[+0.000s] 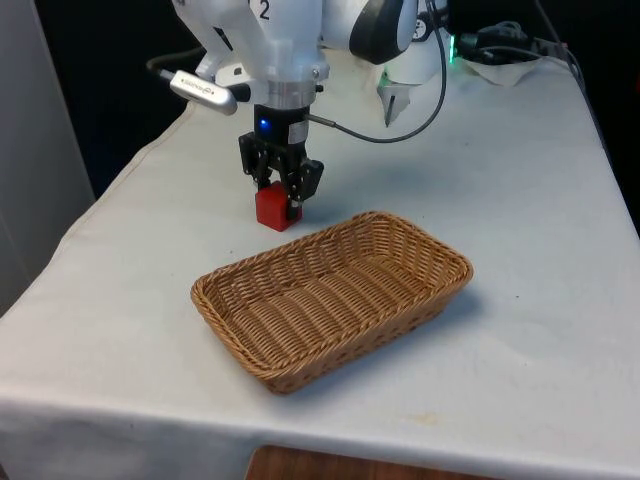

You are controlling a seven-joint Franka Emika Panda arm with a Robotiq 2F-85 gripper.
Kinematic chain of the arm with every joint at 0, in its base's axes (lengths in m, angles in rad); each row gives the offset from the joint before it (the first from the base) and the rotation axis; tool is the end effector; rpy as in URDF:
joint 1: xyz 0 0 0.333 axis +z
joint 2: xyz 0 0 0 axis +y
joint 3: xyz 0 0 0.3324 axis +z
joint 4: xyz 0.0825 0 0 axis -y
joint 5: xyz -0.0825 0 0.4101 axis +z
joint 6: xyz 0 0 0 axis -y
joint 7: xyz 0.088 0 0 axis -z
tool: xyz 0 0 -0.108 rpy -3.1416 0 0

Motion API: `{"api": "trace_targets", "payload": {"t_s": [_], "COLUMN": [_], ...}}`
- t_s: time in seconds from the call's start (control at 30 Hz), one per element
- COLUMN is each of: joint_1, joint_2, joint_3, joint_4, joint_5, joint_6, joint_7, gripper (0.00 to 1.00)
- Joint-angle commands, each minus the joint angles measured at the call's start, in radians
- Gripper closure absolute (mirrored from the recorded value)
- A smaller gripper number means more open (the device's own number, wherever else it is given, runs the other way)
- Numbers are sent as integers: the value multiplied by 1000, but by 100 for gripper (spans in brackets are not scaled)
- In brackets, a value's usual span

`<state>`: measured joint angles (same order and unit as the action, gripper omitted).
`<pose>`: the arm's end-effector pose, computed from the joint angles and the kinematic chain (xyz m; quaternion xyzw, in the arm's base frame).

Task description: Pick up the cube and place it into the basket.

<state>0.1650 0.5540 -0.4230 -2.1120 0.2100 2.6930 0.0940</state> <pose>0.5830 -0.1626 0.1693 0.9696 -0.2335 0.0402 0.0619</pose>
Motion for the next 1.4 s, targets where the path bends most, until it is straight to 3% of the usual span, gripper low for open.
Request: {"api": "trace_targets", "payload": {"t_s": [0.0, 0.2, 0.23, 0.27, 0.5, 0.53, 0.57, 0.73, 0.8, 0.83, 0.93, 1.03, 1.07, 1.1, 1.2, 1.33, 1.37], "joint_1": [5, 12, 3, 12, 15, 4, 16, 23, 16, 24, 30, 33, 27, 34, 39, 44, 40], "joint_2": [-9, -43, -41, -48, -85, -83, -88, -86, -90, -84, -76, -69, -73, -66, -53, -37, -36], "joint_3": [-6, -19, -8, -20, -25, -14, -25, -20, -12, -18, -15, -11, -6, -11, -9, -6, -2], "joint_4": [3, 24, 24, 27, 58, 53, 63, 116, 115, 133, 173, 203, 196, 214, 253, 295, 302], "joint_5": [-5, -17, -6, -19, -31, -17, -31, -32, -23, -33, -32, -32, -24, -32, -30, -30, -24], "joint_6": [-11, -56, -47, -63, -123, -108, -130, -174, -167, -186, -214, -233, -223, -239, -262, -284, -280], "joint_7": [5, 10, 0, 11, 17, 0, 17, 33, 22, 39, 51, 60, 49, 64, 76, 90, 84], "gripper": [100, 100, 100, 100, 100, 100, 100, 100, 100, 100, 100, 100, 100, 100, 100, 100, 100]}}
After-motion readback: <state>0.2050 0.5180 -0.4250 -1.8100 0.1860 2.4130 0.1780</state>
